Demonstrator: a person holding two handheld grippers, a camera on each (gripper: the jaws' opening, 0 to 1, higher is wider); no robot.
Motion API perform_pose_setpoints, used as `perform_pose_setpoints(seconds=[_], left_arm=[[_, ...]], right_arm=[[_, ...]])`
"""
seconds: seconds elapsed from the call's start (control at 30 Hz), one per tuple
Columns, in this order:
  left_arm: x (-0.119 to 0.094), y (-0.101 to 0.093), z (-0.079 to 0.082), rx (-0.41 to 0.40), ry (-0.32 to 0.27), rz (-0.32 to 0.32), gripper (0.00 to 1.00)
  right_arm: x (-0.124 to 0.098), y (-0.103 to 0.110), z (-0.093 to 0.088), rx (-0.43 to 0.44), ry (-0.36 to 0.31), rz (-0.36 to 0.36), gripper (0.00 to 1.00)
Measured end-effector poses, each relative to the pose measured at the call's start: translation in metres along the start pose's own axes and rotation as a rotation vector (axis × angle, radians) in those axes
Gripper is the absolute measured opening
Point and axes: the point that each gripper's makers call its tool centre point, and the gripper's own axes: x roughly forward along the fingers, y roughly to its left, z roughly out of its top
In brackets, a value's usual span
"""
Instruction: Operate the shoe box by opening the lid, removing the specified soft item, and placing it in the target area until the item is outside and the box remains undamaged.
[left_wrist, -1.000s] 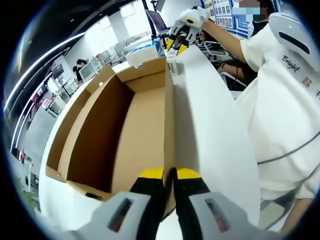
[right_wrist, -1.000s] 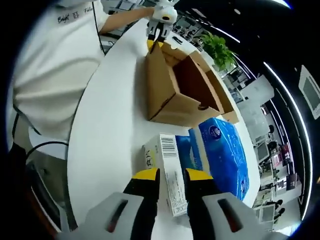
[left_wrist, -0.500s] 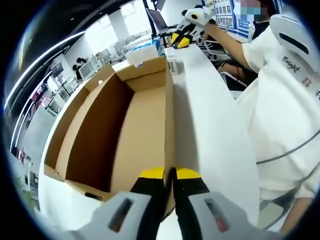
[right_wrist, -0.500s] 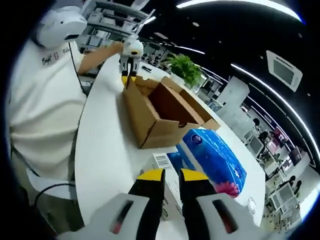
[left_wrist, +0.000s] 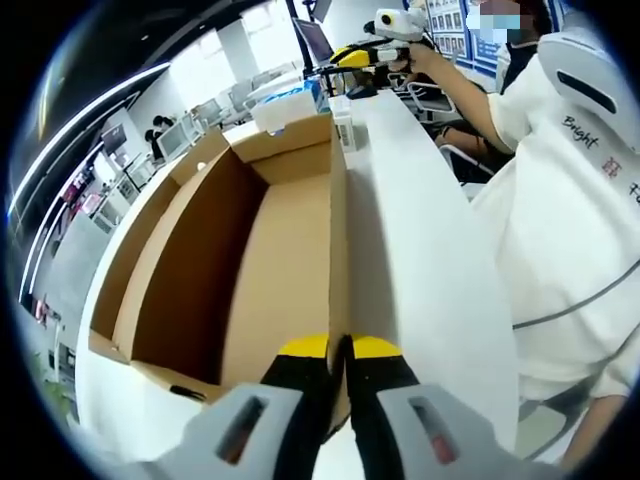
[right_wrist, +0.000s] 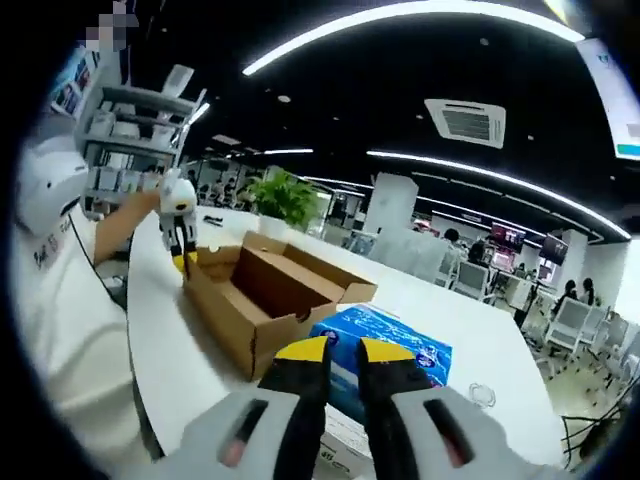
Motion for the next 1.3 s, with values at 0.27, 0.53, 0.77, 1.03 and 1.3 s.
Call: perform_pose_setpoints(seconds=[0.27, 0.53, 0.77, 1.03, 1.3], left_arm=[[0.0, 0.0, 0.0, 0.015, -0.002, 0.006, 0.04], [-0.001, -0.001, 0.0, 0.023, -0.011, -0.001, 0.04], [0.0, -0.001, 0.0, 0.019, -0.009, -0.004, 0.04], [0.0, -0.001, 0.0, 0.021, -0.005, 0.004, 0.04], [-0.001, -0.002, 0.0, 0.035, -0.001, -0.004, 0.04]], right_arm=[[0.012, 0.019, 0.015, 0.005, -0.055, -0.012, 0.12], [0.028, 0.018, 0.031, 0.161, -0.103, -0.089, 0.3], [0.034, 0.031, 0.082, 0.061, -0.194, -0.102, 0.28], [0.043, 0.029, 0.084, 0.095, -0.181, -0.127, 0.25], [0.053, 0.021, 0.075, 0.155, -0.178, -0.146, 0.35]])
